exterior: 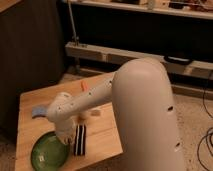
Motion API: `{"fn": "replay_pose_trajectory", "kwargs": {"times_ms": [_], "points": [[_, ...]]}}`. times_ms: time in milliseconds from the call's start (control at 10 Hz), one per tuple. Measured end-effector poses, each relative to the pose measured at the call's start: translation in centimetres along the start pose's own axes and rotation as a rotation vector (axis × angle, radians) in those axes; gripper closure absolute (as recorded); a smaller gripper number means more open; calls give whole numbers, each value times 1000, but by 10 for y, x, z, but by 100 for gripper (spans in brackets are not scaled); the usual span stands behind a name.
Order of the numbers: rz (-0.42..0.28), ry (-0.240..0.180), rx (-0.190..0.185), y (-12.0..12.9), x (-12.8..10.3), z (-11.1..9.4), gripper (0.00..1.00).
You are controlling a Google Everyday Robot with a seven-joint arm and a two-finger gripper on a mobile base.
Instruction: Drag the ceramic bowl in a circle
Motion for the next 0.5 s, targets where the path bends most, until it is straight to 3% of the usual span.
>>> {"fn": "replay_pose_trajectory", "kwargs": {"times_ms": [500], "points": [[-20,-27,-25,41,-51,-12,100]]}}
